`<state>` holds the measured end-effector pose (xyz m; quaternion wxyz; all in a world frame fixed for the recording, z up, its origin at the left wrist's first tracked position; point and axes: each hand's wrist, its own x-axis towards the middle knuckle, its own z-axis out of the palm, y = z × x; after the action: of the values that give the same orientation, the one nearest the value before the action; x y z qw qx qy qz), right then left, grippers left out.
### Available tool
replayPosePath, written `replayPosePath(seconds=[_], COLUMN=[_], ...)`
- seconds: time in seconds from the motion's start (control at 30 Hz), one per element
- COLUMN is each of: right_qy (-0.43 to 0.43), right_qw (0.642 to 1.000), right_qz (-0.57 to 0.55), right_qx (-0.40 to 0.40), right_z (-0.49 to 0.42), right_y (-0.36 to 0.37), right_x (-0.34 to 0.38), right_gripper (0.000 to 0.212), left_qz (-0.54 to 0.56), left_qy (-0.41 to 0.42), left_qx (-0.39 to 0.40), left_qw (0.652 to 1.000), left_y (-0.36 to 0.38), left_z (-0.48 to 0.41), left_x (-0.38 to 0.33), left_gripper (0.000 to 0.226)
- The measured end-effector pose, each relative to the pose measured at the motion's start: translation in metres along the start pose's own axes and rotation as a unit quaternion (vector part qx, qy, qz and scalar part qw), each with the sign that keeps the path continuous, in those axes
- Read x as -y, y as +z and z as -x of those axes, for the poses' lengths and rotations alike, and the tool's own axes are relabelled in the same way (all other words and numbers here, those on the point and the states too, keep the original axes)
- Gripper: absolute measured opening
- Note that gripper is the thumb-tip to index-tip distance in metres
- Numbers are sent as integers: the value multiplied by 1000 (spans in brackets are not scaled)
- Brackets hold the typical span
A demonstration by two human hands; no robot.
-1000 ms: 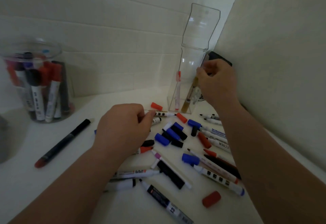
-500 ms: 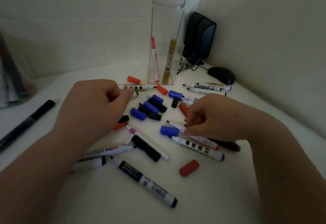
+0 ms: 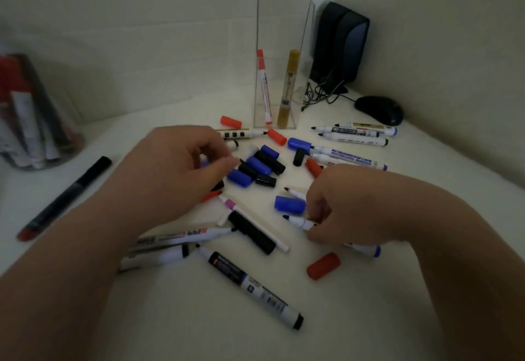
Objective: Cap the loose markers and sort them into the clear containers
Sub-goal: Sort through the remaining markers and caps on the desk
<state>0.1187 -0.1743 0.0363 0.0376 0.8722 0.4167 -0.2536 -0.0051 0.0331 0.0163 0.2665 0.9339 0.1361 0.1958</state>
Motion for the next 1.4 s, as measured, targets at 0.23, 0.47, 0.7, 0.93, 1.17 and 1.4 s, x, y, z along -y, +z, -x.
replayPosePath(seconds=[0.23,0.47,0.7,0.93,1.17,1.4], right_qy=[-37,-28,-38,-96,-177,-181], right_qw=[989,978,973,942,893,894], right_qz=[-83,-147,-156,-237,-301,-297], right_qx=[-113,-143,-168,-217,-283,-282], right_z=[6,3,0,0,5,7], right_y=[-8,-10,-9,-6,-5,-4], right_x=[-5,-4,-9,-10,-6,3], right_gripper=[14,10,9,3,27,21], left_qz=[-92,-142,-193,2,261,639], left_qy=[89,80,70,34,-17,-191], left_qx=[100,109,172,101,-36,-65], left_qw=[987,980,964,994,964,742], left_y=[20,39,42,29,3,9], left_z=[-11,-27,-31,-19,1,-2], left_x=[9,2,-4,-12,-21,-31], left_gripper=[29,27,29,26,20,18])
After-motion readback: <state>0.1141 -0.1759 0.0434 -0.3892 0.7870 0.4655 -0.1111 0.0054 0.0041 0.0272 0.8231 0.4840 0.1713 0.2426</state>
